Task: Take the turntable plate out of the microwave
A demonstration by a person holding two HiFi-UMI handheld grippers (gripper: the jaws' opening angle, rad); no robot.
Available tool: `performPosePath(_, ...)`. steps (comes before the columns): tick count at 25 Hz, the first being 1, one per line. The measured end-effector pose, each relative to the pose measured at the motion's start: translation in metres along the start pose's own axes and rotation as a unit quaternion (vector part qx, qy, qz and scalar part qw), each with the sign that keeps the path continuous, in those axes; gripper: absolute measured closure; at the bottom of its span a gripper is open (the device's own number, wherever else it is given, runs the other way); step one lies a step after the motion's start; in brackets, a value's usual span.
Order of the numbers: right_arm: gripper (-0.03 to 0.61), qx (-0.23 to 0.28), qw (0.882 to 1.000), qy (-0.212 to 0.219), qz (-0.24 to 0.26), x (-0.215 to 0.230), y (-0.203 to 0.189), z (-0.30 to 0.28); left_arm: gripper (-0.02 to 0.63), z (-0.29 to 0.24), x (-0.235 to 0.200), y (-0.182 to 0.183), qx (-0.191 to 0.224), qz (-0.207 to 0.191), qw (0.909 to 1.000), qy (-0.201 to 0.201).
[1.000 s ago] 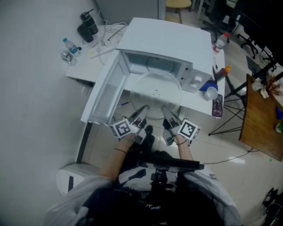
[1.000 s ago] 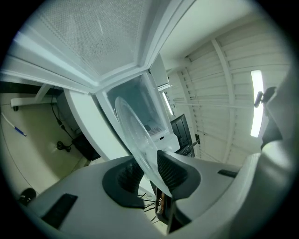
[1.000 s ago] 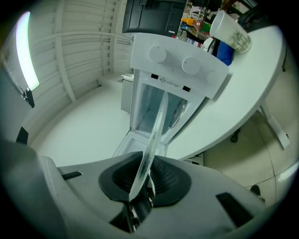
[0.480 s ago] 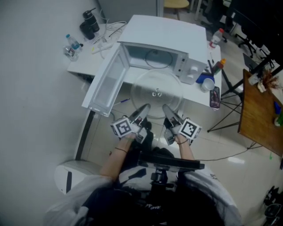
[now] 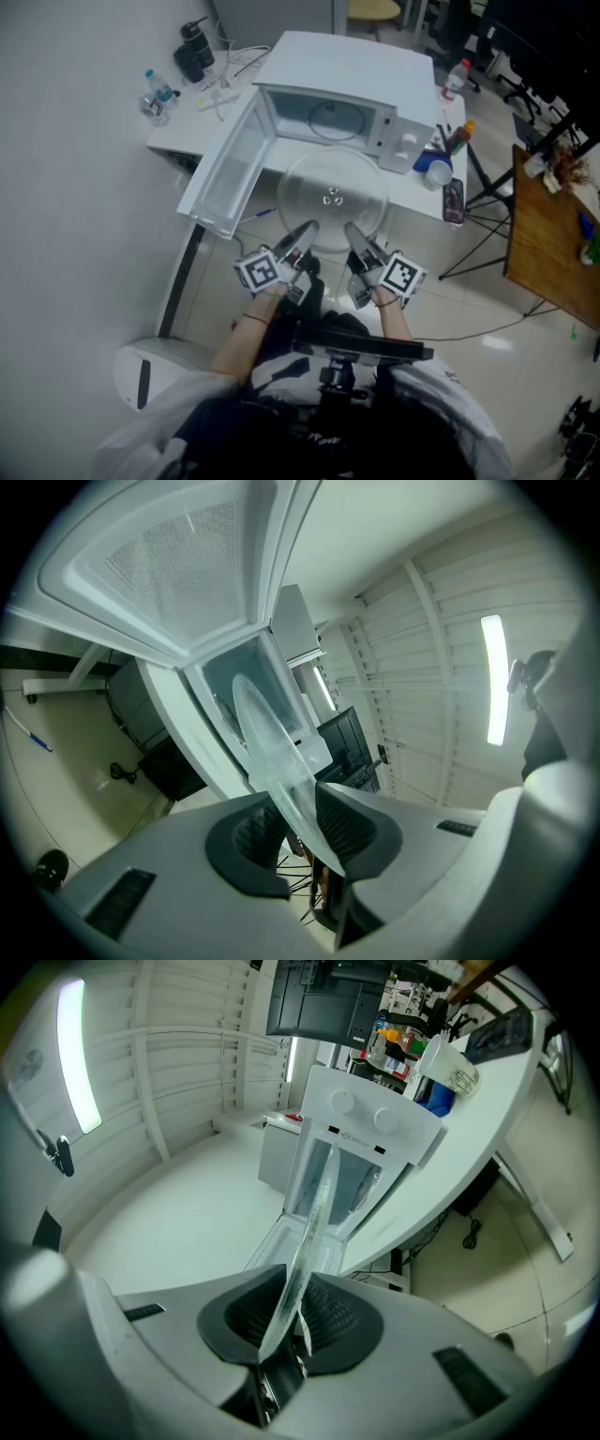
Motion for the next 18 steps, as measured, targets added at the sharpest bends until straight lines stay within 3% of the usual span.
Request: performPosePath(18, 0.515, -0.008, 1.0, -0.001, 0.01, -0.005, -0.012, 0.01, 0.526, 0.015, 0.012, 0.0, 0.014, -0.011, 0.9998, 0.004)
Point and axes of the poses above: the fingertips, and each gripper's own axes: z backward along the fingers, x to its right, y out of its top, the point moved 1 cm from there along z, backward along the fingers, and after that the axes turned 15 degrees about -z, right-handed, at the moved point
